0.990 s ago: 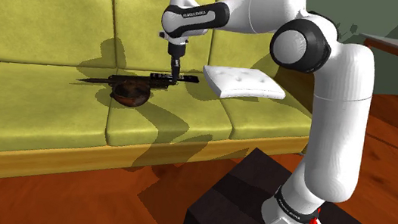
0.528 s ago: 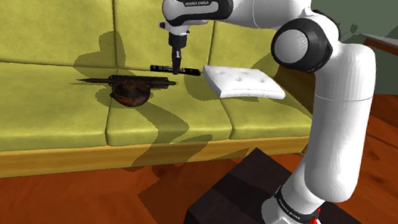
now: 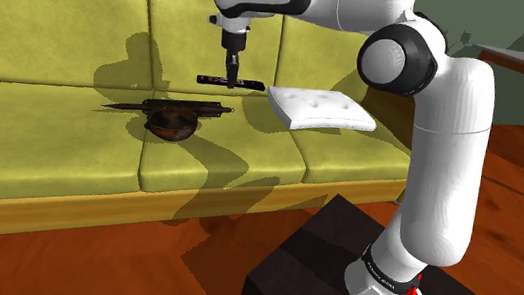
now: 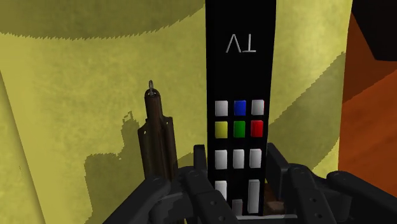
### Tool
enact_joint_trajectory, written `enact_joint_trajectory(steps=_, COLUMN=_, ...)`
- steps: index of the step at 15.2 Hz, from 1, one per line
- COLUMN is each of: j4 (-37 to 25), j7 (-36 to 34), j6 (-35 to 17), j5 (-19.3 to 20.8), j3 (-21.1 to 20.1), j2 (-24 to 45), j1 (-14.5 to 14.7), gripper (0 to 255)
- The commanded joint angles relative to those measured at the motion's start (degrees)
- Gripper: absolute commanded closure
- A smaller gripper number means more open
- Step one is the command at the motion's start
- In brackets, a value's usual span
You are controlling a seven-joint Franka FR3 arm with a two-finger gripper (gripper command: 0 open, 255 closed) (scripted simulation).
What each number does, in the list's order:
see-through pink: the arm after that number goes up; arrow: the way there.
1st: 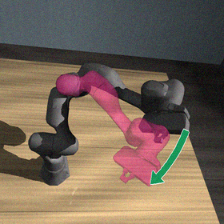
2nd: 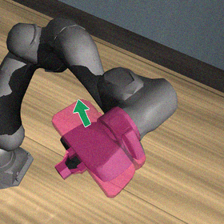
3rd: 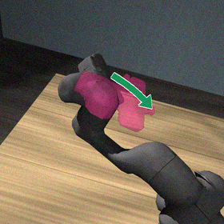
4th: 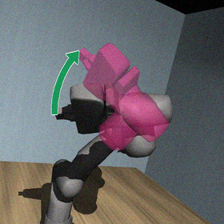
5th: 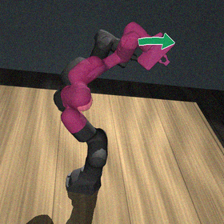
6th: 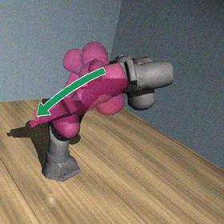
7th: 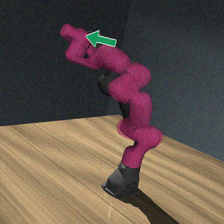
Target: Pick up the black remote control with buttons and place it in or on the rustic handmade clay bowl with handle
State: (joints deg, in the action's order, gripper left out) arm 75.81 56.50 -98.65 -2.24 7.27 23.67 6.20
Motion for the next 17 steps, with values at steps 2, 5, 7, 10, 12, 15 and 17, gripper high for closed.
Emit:
enact_joint_trajectory(steps=2, j4=-2.65, j7=-2.94, j6=1.25, j5=0.17, j3=-0.88, j2=1.43, j1=2.01, gripper=255)
enact_joint_trajectory(steps=5, j4=-6.26, j7=-6.29, j6=2.65, j5=0.34, j3=-1.82, j2=3.64, j1=4.33, gripper=255)
enact_joint_trajectory(steps=7, j4=-9.35, j7=-8.47, j6=3.85, j5=0.46, j3=-2.43, j2=5.53, j1=5.85, gripper=255)
enact_joint_trajectory(steps=10, j4=-15.31, j7=-11.66, j6=6.2, j5=0.59, j3=-3.24, j2=9.15, j1=8.12, gripper=255)
enact_joint_trajectory(steps=12, j4=-20.58, j7=-13.72, j6=8.33, j5=0.67, j3=-3.73, j2=12.29, j1=9.6, gripper=255)
enact_joint_trajectory(steps=15, j4=-32.69, j7=-16.74, j6=13.39, j5=0.74, j3=-4.39, j2=19.35, j1=11.73, gripper=255)
enact_joint_trajectory(steps=17, j4=-34.27, j7=-17.37, j6=13.62, j5=0.75, j3=-4.48, j2=20.69, j1=12.24, gripper=255)
